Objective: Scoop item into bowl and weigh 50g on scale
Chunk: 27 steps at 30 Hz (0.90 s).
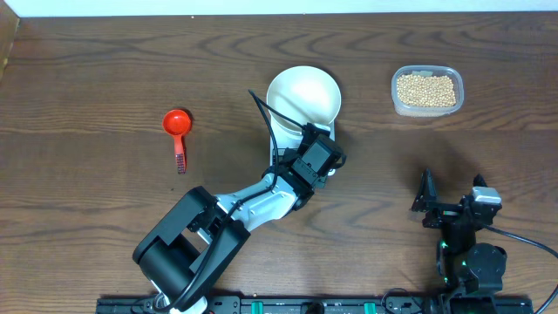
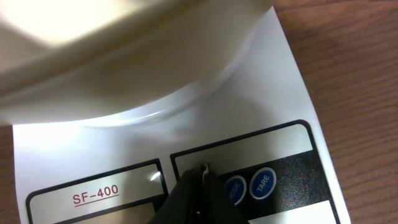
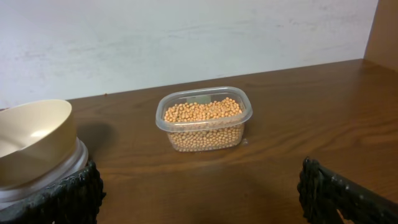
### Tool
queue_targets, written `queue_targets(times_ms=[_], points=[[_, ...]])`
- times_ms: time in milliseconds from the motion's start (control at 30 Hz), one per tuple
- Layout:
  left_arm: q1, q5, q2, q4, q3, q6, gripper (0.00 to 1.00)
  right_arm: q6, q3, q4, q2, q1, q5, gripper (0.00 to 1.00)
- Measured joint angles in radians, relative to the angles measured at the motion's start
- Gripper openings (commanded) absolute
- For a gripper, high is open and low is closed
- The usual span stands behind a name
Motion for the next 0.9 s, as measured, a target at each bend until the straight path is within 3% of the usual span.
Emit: queue_targets(times_ms=[900], points=[[0.0,0.003,0.001,-0.04,0.016,-0.015,0.07,0.0,0.0,0.0,0.0,0.0,0.0,0.99]])
